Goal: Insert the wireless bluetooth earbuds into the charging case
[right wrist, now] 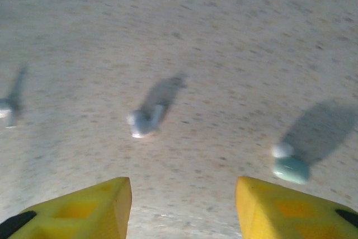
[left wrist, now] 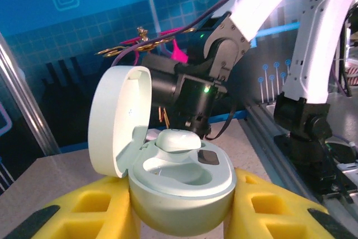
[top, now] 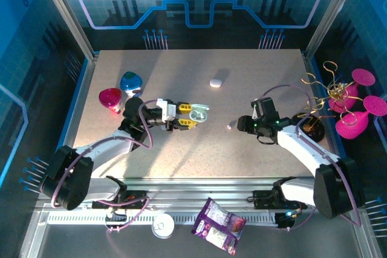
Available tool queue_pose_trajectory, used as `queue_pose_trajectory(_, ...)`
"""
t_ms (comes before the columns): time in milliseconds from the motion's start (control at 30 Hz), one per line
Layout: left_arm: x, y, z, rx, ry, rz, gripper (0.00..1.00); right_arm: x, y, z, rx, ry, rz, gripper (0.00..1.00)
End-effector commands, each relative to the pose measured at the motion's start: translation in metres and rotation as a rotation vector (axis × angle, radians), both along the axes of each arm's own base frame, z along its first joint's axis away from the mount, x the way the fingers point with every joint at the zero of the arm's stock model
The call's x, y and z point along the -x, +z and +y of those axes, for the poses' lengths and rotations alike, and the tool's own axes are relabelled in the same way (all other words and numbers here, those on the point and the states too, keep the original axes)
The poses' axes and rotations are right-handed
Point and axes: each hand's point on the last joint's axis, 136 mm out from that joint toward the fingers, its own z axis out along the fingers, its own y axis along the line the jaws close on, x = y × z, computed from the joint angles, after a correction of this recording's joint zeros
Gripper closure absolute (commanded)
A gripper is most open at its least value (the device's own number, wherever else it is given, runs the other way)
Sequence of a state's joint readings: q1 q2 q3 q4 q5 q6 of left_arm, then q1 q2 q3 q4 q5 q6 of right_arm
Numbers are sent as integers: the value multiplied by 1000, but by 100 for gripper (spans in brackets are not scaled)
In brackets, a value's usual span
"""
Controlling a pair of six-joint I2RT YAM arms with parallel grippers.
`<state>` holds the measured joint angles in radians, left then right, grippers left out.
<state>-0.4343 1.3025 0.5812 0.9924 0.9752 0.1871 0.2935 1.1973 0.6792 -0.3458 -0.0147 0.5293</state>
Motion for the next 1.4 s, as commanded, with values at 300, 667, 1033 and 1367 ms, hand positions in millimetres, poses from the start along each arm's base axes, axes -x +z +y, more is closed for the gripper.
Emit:
queue_pose_trajectory(300, -18, -7, 0, -78, 196, -136, 66, 32, 164, 113, -111, 540, -594, 48)
queue_pose_trajectory(667, -29, -10, 2, -83, 267, -64, 66, 45, 216, 169, -202, 663, -717, 57)
queue_pose_trajectory(1033, -4, -6, -5, -93, 85, 251, 67, 46, 199, 165, -55, 812, -761, 40)
queue_pose_trajectory(1367, 7, 1, -4, -84, 47, 327, 68, 28, 198, 158, -7, 772, -759, 40)
